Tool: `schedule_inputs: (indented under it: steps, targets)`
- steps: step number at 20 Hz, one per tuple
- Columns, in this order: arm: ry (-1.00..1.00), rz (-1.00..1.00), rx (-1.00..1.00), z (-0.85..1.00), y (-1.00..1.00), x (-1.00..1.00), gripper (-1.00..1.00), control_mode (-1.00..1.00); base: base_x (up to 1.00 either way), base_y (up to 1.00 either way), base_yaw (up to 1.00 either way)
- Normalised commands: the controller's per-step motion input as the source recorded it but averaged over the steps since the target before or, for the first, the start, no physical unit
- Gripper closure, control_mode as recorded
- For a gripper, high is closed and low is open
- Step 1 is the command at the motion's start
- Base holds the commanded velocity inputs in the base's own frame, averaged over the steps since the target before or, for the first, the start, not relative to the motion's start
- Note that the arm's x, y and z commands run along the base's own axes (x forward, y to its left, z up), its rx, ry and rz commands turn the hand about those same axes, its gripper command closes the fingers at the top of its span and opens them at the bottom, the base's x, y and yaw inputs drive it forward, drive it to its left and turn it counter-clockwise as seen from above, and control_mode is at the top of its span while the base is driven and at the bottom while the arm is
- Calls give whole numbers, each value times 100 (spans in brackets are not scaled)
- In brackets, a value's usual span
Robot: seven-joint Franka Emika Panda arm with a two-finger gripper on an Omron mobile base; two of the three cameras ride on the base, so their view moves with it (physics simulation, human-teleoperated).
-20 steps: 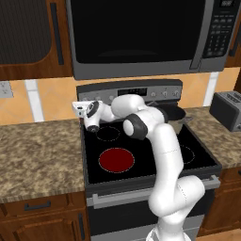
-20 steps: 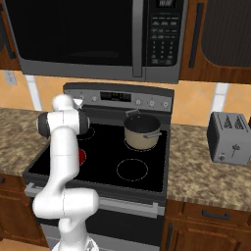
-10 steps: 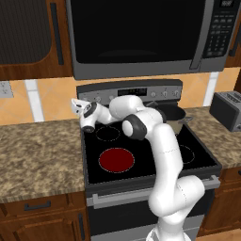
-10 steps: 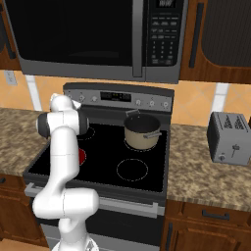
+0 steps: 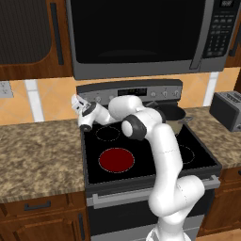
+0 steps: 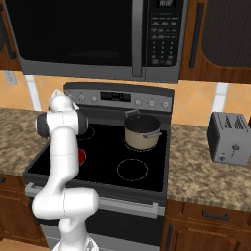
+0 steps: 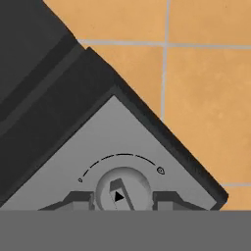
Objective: Turn off the front left burner of the stove.
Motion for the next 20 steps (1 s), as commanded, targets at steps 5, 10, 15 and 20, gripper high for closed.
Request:
schedule_inputs:
  steps: [5,10,15,20]
  targets:
    - [0,0,25,10,-4,7,100,-100,0,0,0]
    - [-2,0,23,2,-19,1,100,-100,0,0,0]
    - [-10,-1,26,6,-21,0,100,-100,0,0,0]
    - [-3,-3,29,9,-10,1,100,-100,0,0,0]
